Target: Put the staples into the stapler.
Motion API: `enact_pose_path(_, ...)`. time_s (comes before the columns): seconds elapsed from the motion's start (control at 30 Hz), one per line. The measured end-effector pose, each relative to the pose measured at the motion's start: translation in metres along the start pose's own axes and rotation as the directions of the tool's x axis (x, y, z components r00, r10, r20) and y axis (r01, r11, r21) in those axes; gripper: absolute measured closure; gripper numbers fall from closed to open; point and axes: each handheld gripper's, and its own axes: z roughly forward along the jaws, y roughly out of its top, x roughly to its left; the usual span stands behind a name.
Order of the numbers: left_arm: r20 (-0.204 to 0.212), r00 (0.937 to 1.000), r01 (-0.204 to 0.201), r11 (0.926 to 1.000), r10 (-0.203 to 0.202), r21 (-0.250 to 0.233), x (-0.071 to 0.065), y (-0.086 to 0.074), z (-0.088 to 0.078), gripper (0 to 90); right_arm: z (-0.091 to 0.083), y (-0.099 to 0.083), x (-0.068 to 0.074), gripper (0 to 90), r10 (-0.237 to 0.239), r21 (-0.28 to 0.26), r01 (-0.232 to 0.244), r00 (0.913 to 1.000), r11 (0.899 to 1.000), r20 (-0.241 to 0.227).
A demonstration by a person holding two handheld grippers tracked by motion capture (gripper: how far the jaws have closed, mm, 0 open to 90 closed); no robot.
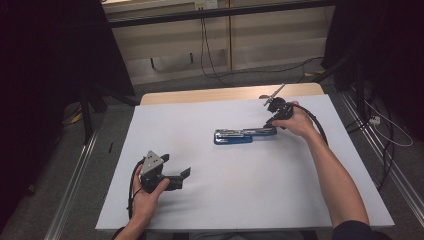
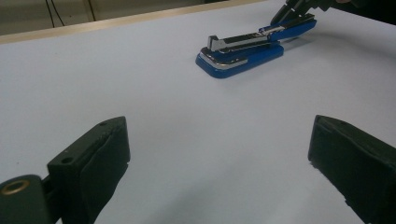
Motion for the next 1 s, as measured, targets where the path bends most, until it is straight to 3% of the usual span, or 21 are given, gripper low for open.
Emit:
enact_pose_path(0.23, 0.0, 0.9999, -0.011, 0.9999, 0.011, -0.003, 0.0005, 0.0002, -0.0005, 5.7, 0.0001, -0.0001, 0.0018, 78.7, 0.003, 0.001, -0.003, 0.9999, 1.0, -0.011)
enact_pose_path(1.0, -0.009, 0.9999, -0.011, 0.9998, 0.011, -0.017, -0.0012, 0.0007, -0.0033, 5.0, -0.006, -0.0062, 0.0047, 79.3, 0.044, -0.034, -0.044, 0.9989, 0.998, 0.015)
